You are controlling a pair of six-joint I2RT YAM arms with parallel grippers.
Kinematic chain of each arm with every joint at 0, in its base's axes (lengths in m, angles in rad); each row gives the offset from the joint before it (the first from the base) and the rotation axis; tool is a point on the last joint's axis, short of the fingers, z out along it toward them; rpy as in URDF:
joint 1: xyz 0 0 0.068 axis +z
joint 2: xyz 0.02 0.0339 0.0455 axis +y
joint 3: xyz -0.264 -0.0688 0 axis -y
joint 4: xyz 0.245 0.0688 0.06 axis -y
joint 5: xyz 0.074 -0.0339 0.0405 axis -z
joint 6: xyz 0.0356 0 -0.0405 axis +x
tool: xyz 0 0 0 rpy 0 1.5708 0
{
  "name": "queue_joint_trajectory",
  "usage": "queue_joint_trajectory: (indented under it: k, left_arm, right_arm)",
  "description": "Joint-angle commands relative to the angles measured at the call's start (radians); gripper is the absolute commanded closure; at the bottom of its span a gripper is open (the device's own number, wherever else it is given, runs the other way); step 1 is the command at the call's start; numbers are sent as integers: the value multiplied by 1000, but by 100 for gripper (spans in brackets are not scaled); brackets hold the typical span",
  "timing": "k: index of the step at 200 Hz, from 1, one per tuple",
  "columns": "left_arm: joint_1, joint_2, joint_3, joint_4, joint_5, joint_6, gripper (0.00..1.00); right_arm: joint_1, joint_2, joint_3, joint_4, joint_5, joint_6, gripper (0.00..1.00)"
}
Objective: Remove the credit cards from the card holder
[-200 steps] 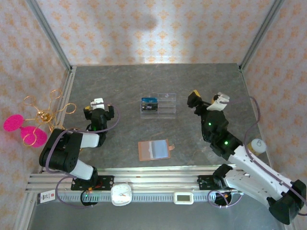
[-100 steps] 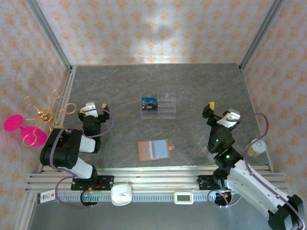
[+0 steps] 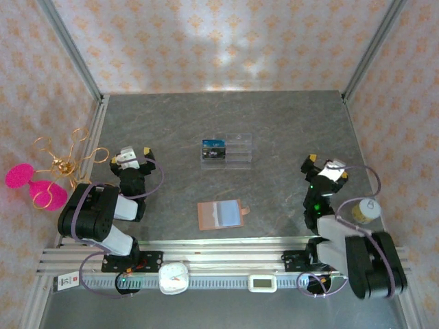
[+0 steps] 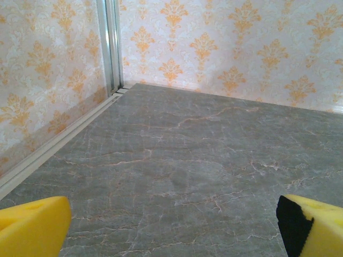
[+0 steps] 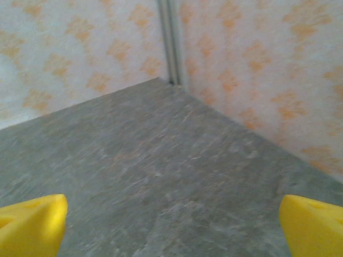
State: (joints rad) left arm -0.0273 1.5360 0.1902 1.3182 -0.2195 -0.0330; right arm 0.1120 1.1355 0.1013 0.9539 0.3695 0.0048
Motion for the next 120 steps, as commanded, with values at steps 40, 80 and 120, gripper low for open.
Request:
queue_joint_trajectory:
  k: [40, 80, 120]
  left_arm:
    - [-2, 3, 8, 41, -15, -8, 1]
    - [-2, 3, 8, 41, -15, -10, 1]
    - [-2, 3, 8, 41, -15, -9, 1]
  right_arm:
    - [-6, 387, 69, 412, -146, -41, 0]
    - [-22, 390, 116, 307, -125, -8, 0]
    - [-32, 383, 111, 312, -138, -4, 0]
